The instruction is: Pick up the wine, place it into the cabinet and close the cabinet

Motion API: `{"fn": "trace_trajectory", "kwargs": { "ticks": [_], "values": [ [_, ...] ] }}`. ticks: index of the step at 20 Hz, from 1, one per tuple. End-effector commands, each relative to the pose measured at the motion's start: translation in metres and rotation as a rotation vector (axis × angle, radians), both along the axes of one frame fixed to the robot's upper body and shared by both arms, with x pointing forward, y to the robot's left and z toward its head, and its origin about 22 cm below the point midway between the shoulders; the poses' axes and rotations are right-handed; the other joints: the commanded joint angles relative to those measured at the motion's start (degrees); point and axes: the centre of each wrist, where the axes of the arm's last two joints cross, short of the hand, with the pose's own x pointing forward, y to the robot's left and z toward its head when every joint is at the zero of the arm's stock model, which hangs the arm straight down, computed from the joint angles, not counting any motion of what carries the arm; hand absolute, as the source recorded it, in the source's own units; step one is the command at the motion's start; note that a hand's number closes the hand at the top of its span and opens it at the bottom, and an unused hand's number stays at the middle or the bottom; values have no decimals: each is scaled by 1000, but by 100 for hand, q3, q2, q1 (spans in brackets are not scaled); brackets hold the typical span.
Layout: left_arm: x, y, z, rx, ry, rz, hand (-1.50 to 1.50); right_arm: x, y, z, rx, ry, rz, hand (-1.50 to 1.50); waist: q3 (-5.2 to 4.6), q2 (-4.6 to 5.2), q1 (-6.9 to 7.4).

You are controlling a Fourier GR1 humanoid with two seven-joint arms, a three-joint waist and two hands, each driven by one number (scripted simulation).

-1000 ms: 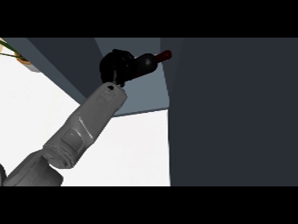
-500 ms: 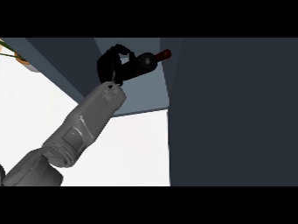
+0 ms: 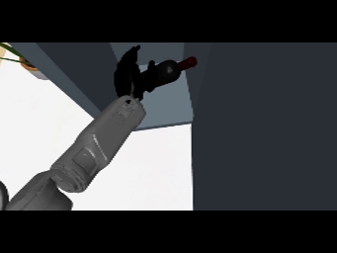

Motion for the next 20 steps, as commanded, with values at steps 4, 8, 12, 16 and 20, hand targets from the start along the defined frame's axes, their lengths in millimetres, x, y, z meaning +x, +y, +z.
{"fn": "trace_trajectory", "kwargs": {
  "ticks": [4, 8, 12, 16, 20],
  "values": [
    [-10, -15, -6, -130, -67, -84, -150, -14, 3, 10, 31, 5, 2, -150, -15, -17, 168],
    [-15, -21, -4, -191, -133, -136, -150, -13, 2, 16, 28, 1, -6, -150, -11, -63, 309],
    [-15, -20, -1, -252, -188, -123, -150, -11, 1, 10, 22, 2, -19, -150, -6, -75, 337],
    [-18, -24, 4, -338, -267, -107, -150, -18, 7, 10, 38, -3, -40, -150, -4, -136, 430],
    [-22, -20, 0, -398, -292, -100, -150, -28, 9, 20, 46, -6, -10, -150, -6, -122, 368]
  ]
}}
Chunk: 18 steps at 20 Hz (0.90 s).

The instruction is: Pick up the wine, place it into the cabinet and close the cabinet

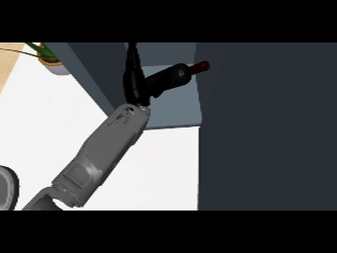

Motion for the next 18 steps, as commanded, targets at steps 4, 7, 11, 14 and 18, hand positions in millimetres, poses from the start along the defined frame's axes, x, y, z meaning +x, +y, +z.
{"fn": "trace_trajectory", "kwargs": {
  "ticks": [4, 7, 11, 14, 18],
  "values": [
    [-8, 1, 1, -167, -96, -55, -150, -29, 15, 34, 1, -31, 0, -150, -3, -40, 89],
    [-18, -12, 7, -208, -79, -109, -150, -34, 21, 39, -14, -33, -21, -150, 2, -98, 213],
    [-34, -17, 0, -237, -86, -175, -150, -26, 16, 37, -15, -35, -16, -150, 7, -92, 282],
    [-43, -10, 1, -241, -119, -216, -150, -33, 16, 38, -30, -42, -55, -150, 8, -131, 352],
    [-56, -19, 12, -259, -122, -287, -150, -33, 15, 41, -22, -40, -47, -150, 10, -135, 379]
  ]
}}
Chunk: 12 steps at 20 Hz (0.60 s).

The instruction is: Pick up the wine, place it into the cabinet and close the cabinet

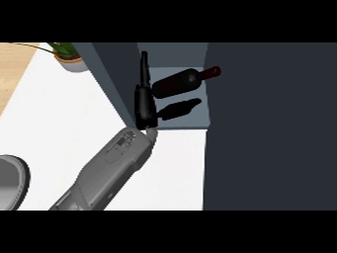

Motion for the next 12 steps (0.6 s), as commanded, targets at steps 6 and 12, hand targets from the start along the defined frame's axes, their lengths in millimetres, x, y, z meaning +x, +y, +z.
{"fn": "trace_trajectory", "kwargs": {
  "ticks": [6, 12],
  "values": [
    [-59, 7, 9, -128, -27, -128, -150, -14, 9, 25, -57, -63, -47, -150, 3, -24, 124],
    [-92, 20, 11, -130, -35, -161, -150, -21, 10, 37, -99, -82, -65, -150, 2, -10, 60]
  ]
}}
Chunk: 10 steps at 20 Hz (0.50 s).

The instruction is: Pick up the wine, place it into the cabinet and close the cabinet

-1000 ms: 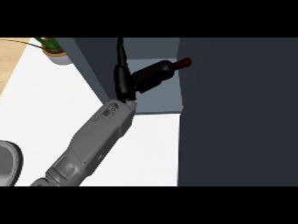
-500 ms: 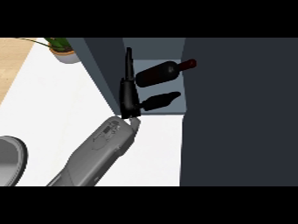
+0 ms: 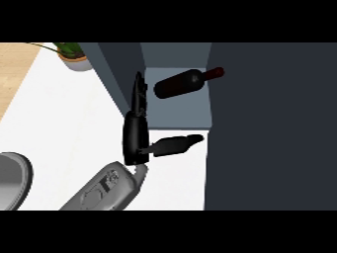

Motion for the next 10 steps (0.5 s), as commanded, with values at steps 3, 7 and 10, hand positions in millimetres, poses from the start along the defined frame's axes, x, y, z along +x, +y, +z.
{"fn": "trace_trajectory", "kwargs": {
  "ticks": [3, 7, 10],
  "values": [
    [-45, 35, 9, 17, -7, -59, -150, -25, -7, 33, -94, -58, -22, -150, 4, 1, -13],
    [-74, 67, 4, 20, 17, -48, -150, -25, -5, 32, -101, -69, -24, -150, 2, 14, -17],
    [-82, 92, 30, -3, 8, -99, -150, -23, -6, 42, -118, -66, -10, -150, -1, 12, 5]
  ]
}}
